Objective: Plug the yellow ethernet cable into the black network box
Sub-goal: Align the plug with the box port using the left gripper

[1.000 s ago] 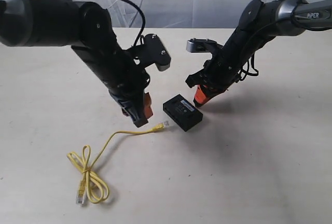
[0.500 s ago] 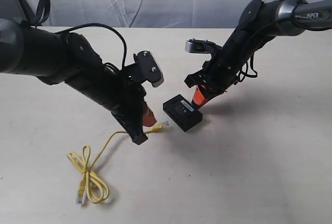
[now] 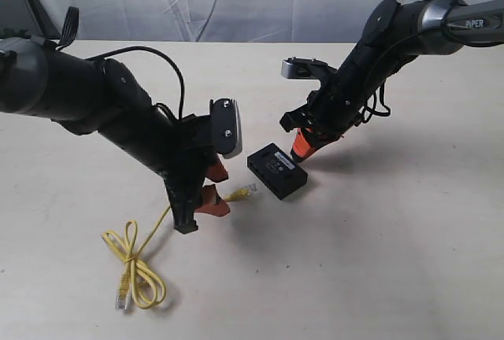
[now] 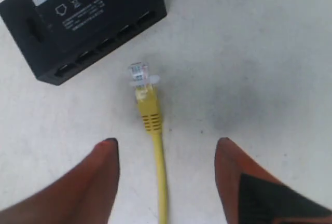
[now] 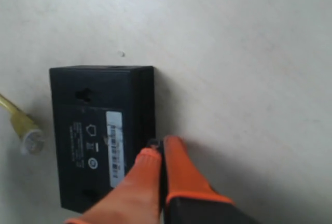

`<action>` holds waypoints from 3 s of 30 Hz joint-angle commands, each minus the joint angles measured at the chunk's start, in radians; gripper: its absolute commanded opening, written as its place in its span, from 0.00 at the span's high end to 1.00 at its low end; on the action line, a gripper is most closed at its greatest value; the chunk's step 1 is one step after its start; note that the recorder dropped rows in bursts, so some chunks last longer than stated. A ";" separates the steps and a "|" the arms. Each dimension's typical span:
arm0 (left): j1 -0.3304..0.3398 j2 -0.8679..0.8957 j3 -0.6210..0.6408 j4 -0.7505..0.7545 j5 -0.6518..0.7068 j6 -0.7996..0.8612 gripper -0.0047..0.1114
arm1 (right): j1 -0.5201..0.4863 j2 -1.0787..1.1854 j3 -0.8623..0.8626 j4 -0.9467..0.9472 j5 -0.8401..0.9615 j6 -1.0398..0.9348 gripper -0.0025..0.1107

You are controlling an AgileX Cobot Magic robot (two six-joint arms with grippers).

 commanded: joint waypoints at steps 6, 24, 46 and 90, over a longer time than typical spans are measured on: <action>0.016 0.064 -0.050 -0.174 0.077 0.200 0.50 | -0.002 -0.006 -0.006 0.004 -0.009 -0.011 0.99; 0.016 0.140 -0.109 -0.146 0.085 0.191 0.50 | -0.002 -0.006 -0.006 0.000 -0.011 -0.012 0.99; -0.033 0.092 -0.146 0.426 -0.062 -0.591 0.96 | -0.002 -0.006 -0.006 0.000 -0.011 -0.012 0.99; -0.195 0.130 -0.149 0.787 -0.186 -1.256 0.96 | -0.004 -0.006 -0.006 -0.041 0.063 0.133 0.99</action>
